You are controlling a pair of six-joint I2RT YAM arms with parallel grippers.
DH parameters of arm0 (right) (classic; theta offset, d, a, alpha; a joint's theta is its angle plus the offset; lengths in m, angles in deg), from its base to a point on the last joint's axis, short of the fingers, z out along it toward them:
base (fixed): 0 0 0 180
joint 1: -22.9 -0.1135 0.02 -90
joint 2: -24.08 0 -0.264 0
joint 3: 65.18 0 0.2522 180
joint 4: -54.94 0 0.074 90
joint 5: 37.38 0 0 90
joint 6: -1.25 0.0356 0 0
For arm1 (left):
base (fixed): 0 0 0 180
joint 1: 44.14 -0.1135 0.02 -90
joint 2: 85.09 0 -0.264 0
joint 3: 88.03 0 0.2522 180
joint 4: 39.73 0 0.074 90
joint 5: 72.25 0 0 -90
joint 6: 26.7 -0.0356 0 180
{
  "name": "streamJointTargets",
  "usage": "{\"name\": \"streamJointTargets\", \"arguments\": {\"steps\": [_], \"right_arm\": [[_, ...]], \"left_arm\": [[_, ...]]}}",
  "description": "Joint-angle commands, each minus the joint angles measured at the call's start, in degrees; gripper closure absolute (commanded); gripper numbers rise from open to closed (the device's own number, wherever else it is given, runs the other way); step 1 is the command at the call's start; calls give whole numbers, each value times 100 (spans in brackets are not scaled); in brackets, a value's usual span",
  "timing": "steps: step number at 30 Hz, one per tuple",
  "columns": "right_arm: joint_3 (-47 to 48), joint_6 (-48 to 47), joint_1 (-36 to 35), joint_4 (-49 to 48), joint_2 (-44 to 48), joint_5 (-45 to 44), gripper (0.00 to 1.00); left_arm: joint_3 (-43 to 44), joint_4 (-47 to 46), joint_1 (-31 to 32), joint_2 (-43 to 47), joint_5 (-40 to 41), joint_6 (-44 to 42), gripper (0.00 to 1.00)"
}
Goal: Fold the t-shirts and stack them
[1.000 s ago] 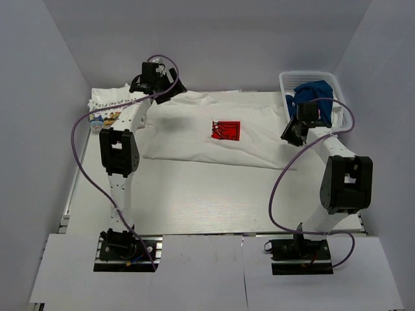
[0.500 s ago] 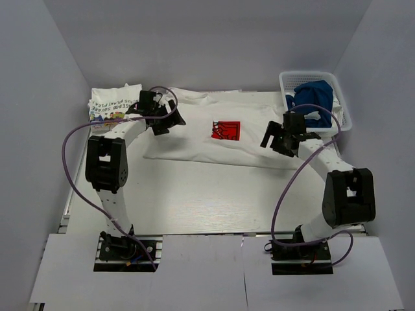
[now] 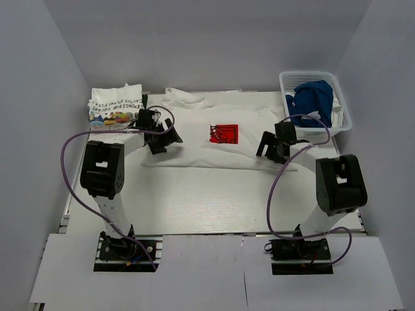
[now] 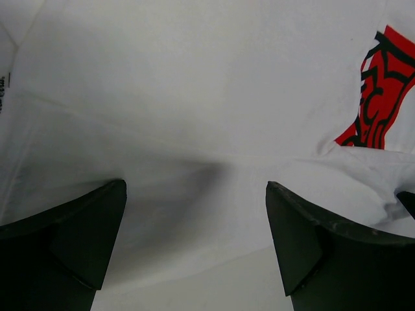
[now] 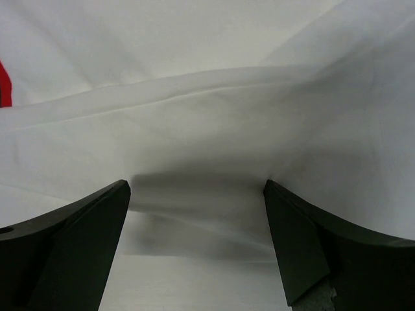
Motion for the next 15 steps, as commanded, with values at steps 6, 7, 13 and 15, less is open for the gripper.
{"name": "streamJointTargets", "arguments": {"steps": [6, 7, 13, 15], "right_arm": [[-2446, 904, -393, 1348, 2553, -263, 10], [-2562, 991, -498, 1446, 2778, -193, 10], [-1724, 896, -710, 2405, 4554, -482, 10], [-1300, 704, -719, 2371, 4608, -509, 10]], "left_arm": [[-3383, 1778, 192, 2266, 287, 904, 0], [-3550, 1963, 193, 2600, 287, 958, 0], [-2678, 2984, 246, 4572, 866, 1020, 0], [-2201, 2985, 246, 4433, 1190, 959, 0]]}}
